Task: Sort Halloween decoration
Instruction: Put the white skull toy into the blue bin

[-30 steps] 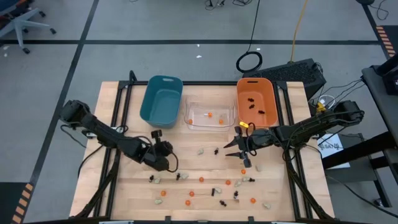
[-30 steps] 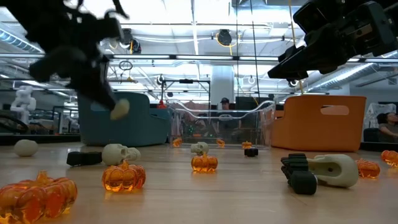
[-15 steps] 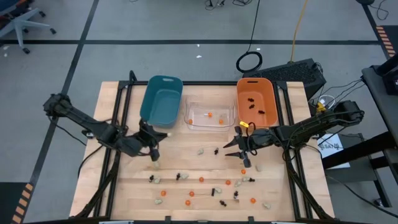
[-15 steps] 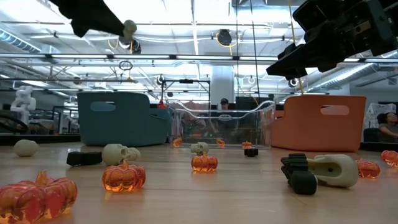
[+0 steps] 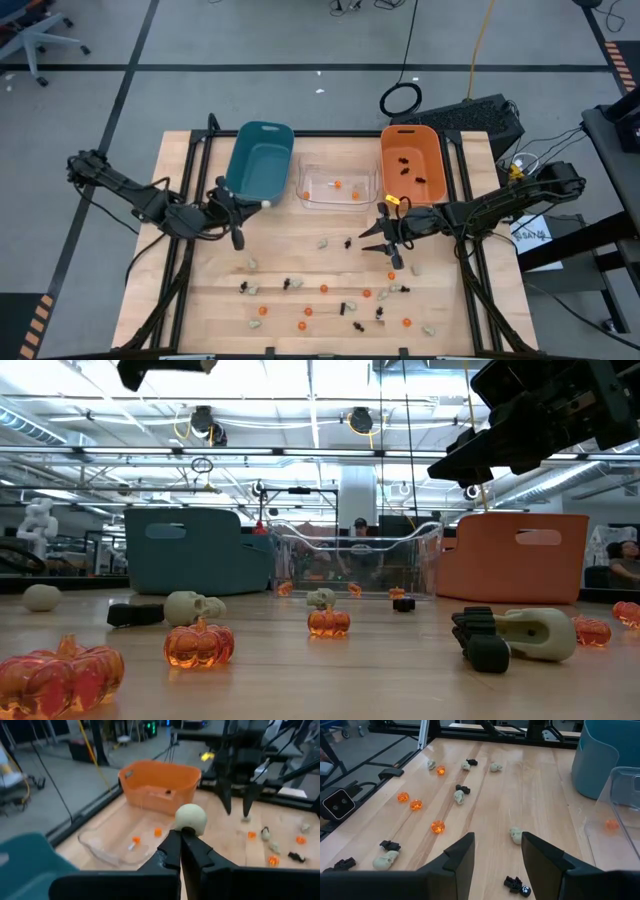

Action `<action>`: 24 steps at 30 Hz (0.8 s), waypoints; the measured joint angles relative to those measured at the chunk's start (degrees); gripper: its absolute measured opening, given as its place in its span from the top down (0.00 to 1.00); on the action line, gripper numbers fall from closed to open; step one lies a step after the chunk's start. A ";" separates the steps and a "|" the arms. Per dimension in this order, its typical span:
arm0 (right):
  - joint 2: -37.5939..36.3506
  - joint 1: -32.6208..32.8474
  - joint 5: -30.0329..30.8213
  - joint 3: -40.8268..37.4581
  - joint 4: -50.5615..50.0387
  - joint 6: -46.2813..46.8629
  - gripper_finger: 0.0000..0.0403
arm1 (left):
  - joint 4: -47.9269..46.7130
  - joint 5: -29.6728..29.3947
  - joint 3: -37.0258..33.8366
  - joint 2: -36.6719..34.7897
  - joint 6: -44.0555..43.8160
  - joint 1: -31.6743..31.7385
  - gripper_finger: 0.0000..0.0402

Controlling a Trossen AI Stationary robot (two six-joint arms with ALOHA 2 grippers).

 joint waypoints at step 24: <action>0.00 0.00 0.00 0.00 0.01 -0.15 0.64 | 2.43 0.47 0.00 -0.67 35.69 0.00 1.00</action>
